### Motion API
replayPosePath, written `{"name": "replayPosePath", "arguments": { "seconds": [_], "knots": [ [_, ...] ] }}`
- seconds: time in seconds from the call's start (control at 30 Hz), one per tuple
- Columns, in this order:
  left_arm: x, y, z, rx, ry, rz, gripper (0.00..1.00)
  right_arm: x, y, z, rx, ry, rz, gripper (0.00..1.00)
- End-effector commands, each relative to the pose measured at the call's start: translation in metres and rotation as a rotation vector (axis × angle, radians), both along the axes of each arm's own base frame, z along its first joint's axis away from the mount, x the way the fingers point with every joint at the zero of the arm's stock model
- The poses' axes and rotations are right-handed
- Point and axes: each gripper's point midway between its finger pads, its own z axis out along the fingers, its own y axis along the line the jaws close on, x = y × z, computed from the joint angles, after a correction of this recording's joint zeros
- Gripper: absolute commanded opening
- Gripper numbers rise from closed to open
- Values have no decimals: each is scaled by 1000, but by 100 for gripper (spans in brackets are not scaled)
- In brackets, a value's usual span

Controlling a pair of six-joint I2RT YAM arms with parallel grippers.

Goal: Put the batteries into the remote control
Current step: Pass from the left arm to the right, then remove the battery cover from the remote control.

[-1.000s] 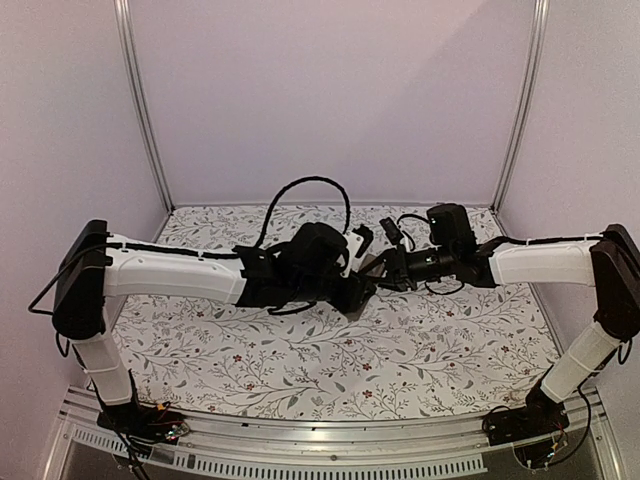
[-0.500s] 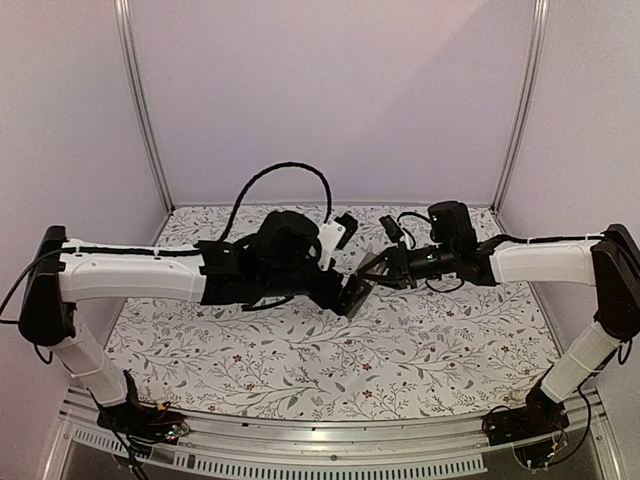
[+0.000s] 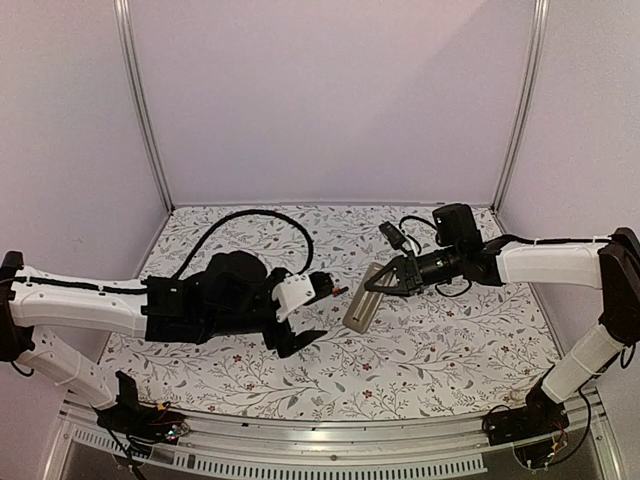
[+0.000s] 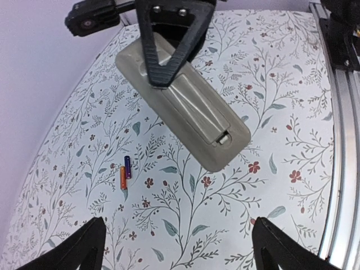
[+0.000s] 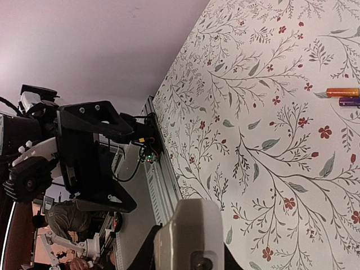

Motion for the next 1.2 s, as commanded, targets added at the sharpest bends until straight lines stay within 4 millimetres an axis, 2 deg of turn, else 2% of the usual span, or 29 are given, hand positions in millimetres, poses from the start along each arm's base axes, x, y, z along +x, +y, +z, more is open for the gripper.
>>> {"name": "replayPosePath", "arguments": {
  "seconds": [0.0, 0.17, 0.43, 0.53, 0.67, 0.8, 0.93, 1.17],
  "knots": [
    [-19, -12, 6, 44, -195, -150, 88, -18, -5, 4, 5, -28, 83, 0],
    [-19, -27, 6, -28, -160, -146, 86, -24, 1, 1, -4, -40, 110, 0],
    [-17, -48, -26, 21, -80, -151, 86, -25, 8, 11, 5, -56, 111, 0],
    [-22, -55, -32, 30, -53, -185, 85, -24, 8, 15, 10, -64, 106, 1],
    [-34, -68, -31, 9, -43, -250, 80, -20, 8, 16, 3, -67, 86, 10],
    [-40, -78, -35, 4, -20, -282, 73, -15, 10, 15, -1, -67, 65, 12],
    [-46, -83, -43, 16, -2, -310, 68, -13, 11, 16, 2, -61, 58, 18],
    [-54, -85, -44, 10, 7, -345, 62, -11, 13, 18, 20, -63, 49, 29]
  ]
}}
